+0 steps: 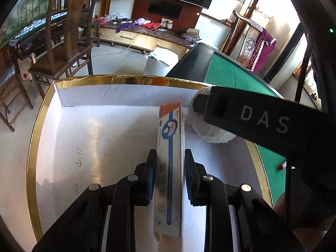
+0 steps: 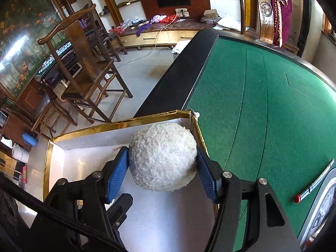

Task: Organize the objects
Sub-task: 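Carry the ball and cream box into the white tray and release both, then return to the pile and grasp the small white barcode box with the left gripper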

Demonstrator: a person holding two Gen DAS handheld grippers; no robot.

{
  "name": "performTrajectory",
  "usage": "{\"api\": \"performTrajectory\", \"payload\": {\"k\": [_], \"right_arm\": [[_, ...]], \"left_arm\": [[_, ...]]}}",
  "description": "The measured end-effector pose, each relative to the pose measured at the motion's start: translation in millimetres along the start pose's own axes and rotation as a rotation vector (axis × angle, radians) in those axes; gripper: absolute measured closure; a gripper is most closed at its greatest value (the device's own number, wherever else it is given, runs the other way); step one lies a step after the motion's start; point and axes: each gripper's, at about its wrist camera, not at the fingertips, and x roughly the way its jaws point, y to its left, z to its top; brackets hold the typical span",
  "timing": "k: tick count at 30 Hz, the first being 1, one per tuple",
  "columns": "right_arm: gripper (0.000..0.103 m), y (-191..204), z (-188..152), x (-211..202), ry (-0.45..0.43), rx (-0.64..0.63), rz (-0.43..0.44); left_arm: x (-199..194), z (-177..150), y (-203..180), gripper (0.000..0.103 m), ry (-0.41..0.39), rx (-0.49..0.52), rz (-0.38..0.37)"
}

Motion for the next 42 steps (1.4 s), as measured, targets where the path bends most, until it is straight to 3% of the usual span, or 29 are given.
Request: {"api": "performTrajectory", "payload": {"k": [11, 16, 20, 24, 27, 29, 34, 35, 37, 42], "right_arm": [[0.036, -7, 1, -22, -0.029, 0.023, 0.05], [0.036, -19, -12, -62, -0.066, 0.031, 0.069], [0.036, -35, -40, -116, -0.1, 0.022, 0.105], [0.032, -59, -93, -182, -0.164, -0.002, 0.161], [0.022, -90, -143, -225, -0.229, 0.011, 0.172], [0.022, -113, -174, -247, -0.269, 0.028, 0.166], [0.021, -175, -250, -289, -0.366, 0.046, 0.088], [0.022, -187, -260, -292, -0.364, 0.057, 0.087], [0.022, -208, -275, -297, -0.377, 0.087, 0.104], [0.022, -249, -292, -297, -0.396, 0.177, 0.143]], "left_arm": [[-8, 1, 0, 0.075, 0.012, -0.005, -0.01], [-30, -5, 0, 0.075, -0.012, -0.008, -0.048], [-57, -18, -16, 0.075, -0.038, 0.055, -0.101], [-87, -47, -51, 0.075, -0.026, 0.171, -0.228], [-103, -84, -89, 0.06, 0.057, 0.292, -0.338], [-116, -119, -122, 0.056, 0.07, 0.399, -0.388], [-146, -199, -191, 0.055, 0.07, 0.709, -0.475], [-150, -214, -203, 0.049, 0.081, 0.758, -0.509], [-150, -236, -223, 0.035, 0.116, 0.79, -0.507], [-143, -263, -245, 0.035, 0.127, 0.791, -0.434]]}}
